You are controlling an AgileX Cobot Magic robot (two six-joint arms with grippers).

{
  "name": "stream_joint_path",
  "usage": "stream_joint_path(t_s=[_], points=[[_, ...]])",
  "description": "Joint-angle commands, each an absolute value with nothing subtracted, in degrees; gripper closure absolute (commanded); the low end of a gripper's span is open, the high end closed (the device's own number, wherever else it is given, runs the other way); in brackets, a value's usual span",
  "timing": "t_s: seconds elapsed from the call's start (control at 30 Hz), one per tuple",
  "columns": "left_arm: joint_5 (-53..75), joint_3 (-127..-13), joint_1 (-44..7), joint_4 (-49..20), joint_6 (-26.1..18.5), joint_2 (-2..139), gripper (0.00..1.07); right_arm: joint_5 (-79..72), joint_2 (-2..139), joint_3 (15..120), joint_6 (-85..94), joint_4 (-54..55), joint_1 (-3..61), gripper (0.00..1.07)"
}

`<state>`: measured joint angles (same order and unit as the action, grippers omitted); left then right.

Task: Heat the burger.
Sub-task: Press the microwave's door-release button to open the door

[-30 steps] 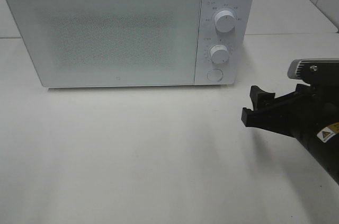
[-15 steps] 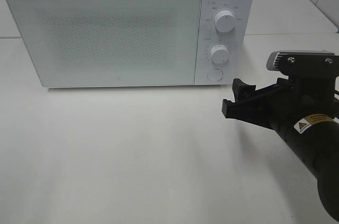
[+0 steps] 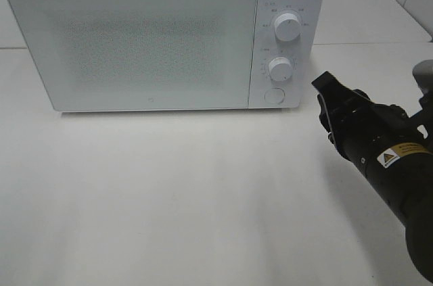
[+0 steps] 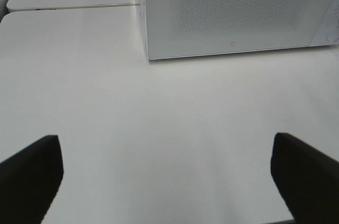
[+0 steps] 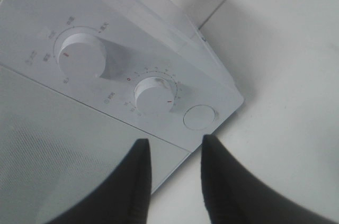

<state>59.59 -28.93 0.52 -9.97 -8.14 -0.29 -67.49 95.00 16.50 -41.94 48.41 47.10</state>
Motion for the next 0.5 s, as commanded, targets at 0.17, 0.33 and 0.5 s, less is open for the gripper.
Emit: stream_joint_path(t_s=[0.17, 0.33, 0.5], points=[[59.07, -28.99, 0.69, -9.97, -7.96, -1.26, 0.06, -64.17, 95.05, 17.02, -59.13, 43.20, 47.38, 0.98], [59.07, -28.99, 0.69, -9.97, -7.96, -1.26, 0.06, -63.66, 95.05, 17.02, -66.86, 41.88, 47.38, 1.07], [59.07, -28.99, 0.69, -9.97, -7.96, -1.26, 0.06, -61.94, 95.05, 17.07, -71.56, 42.46, 47.38, 1.07]])
